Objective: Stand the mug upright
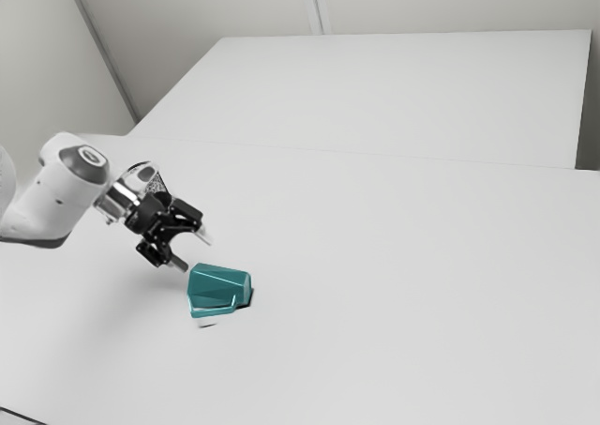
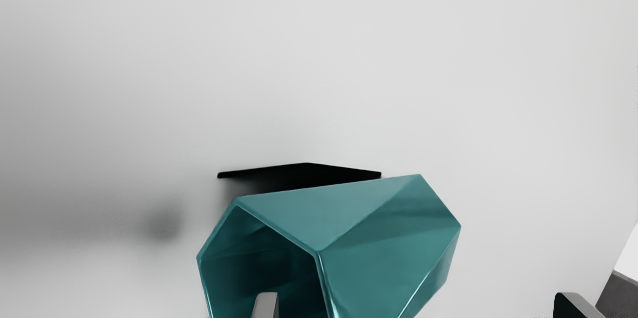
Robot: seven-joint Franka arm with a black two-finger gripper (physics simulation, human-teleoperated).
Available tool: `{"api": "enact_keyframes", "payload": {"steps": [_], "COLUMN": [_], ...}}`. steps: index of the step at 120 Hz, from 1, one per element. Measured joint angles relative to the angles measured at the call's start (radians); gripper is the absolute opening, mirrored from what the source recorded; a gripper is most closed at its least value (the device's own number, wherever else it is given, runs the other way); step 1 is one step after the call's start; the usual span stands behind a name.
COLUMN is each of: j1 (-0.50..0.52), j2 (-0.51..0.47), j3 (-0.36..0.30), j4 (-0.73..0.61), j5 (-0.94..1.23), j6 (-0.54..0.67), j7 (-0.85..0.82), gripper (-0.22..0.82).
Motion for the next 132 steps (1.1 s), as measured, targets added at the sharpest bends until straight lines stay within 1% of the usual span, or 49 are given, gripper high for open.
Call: {"api": "enact_keyframes", "payload": {"steps": [52, 56, 69, 74, 80, 86, 94, 107, 132], "j1": [0.001, 0.001, 0.001, 0.0, 0.0, -0.001, -0.004, -0.01, -0.025], "j2": [0.011, 0.015, 0.022, 0.022, 0.022, 0.019, 0.013, -0.009, -0.049], "j3": [0.0, 0.0, 0.0, 0.0, 0.0, 0.0, -0.001, -0.008, -0.022], "j4": [-0.088, -0.089, -0.09, -0.09, -0.089, -0.088, -0.085, -0.08, -0.08], "j5": [-0.159, -0.173, -0.199, -0.204, -0.209, -0.212, -0.215, -0.217, -0.214], "j6": [-0.001, -0.004, -0.009, -0.009, -0.009, -0.012, -0.017, -0.037, -0.079], "j7": [0.071, 0.078, 0.099, 0.106, 0.114, 0.121, 0.13, 0.145, 0.168], "gripper": [0.6, 0.56, 0.26, 0.17, 0.08, 0.01, -0.05, -0.11, -0.16]}}
